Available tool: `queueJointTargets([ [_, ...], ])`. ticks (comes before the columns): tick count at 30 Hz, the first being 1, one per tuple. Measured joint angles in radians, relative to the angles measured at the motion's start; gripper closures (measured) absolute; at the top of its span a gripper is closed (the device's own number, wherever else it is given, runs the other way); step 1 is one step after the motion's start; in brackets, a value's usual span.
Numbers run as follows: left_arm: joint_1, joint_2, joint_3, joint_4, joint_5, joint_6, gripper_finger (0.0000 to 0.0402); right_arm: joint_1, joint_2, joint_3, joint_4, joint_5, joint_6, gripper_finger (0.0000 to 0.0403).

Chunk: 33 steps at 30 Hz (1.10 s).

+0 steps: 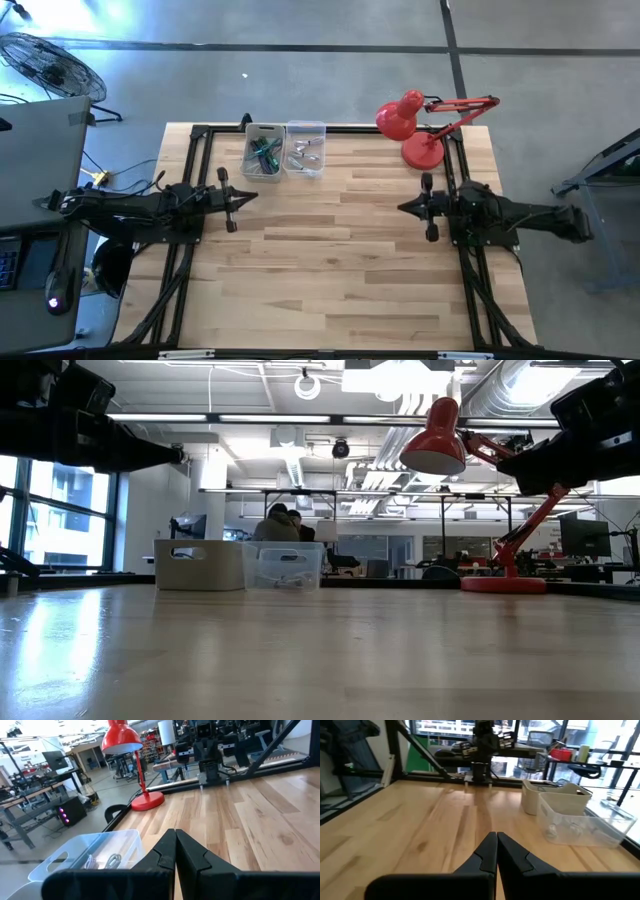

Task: Pick & Place USB Port
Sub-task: Return to Home Position

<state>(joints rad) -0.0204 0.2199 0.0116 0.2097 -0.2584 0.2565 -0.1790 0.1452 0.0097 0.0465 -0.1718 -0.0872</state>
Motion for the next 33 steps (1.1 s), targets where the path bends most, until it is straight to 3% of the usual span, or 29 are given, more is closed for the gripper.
queueJointTargets([
  [19, 0.000, 0.000, 0.000, -0.029, 0.023, 0.000, 0.0401, 0.093, -0.002, 0.076, -0.065, -0.002, -0.018, 0.0403],
  [33, 0.000, 0.000, 0.000, -0.028, 0.043, 0.009, 0.0401, 0.130, -0.003, 0.039, -0.027, 0.007, -0.043, 0.0403],
])
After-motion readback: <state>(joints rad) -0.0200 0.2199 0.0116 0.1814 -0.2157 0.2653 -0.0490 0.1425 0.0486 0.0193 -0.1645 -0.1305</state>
